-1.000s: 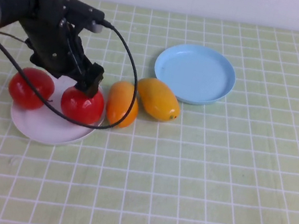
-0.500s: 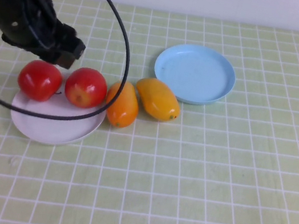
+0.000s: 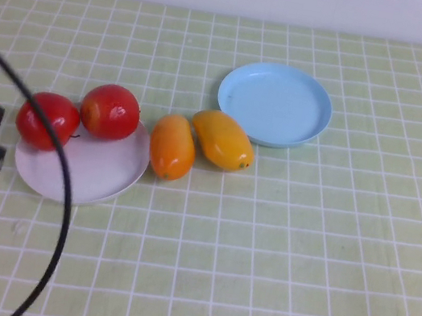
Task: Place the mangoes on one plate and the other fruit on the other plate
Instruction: Put another type of fruit in the right plate
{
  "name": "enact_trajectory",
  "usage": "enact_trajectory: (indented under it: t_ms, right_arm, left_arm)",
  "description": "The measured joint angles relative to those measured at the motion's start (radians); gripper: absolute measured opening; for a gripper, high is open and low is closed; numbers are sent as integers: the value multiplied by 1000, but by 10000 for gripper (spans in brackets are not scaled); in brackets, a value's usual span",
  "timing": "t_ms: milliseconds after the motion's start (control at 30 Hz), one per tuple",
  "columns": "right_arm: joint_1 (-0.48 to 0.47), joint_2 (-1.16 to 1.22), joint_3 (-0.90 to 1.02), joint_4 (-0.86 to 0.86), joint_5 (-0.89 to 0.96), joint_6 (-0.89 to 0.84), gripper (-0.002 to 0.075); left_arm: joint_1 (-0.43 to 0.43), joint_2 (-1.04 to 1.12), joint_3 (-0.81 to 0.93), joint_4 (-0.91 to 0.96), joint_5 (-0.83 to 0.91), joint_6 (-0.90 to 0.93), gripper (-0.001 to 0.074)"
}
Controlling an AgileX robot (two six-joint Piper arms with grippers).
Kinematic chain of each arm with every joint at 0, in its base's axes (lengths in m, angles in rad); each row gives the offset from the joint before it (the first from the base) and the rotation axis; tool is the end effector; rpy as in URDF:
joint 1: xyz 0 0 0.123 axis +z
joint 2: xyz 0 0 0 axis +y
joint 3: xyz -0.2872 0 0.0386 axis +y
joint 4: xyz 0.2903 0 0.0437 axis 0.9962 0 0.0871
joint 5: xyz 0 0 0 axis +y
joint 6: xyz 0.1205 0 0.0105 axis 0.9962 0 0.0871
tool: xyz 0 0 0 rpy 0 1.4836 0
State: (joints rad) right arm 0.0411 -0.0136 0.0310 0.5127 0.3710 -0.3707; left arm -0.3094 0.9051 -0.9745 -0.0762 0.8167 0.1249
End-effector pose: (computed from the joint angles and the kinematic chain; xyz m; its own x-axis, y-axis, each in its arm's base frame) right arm 0.1174 0.0264 0.1660 -0.2762 0.0991 -0.9560 -0.1824 0.9712 0.1534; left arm 0.2218 -0.0780 0.3625 -0.5563 0.2540 -0.7912 0.3872 0.9217 0.0236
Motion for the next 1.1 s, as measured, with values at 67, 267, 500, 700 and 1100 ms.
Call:
enact_trajectory:
  t_ms: [67, 267, 500, 700, 1100]
  right_arm:
    - [0, 0, 0, 0, 0, 0, -17]
    - [0, 0, 0, 0, 0, 0, -16]
    - [0, 0, 0, 0, 0, 0, -16]
    - [0, 0, 0, 0, 0, 0, -17]
    - [0, 0, 0, 0, 0, 0, -16]
  left_arm:
    - [0, -90, 79, 0, -30, -10, 6]
    - [0, -334, 295, 0, -61, -45, 5]
    - [0, -434, 360, 41, -77, -69, 4]
    - [0, -452, 399, 55, -286, -96, 4]
    - [168, -793, 796, 66, -760, -8, 4]
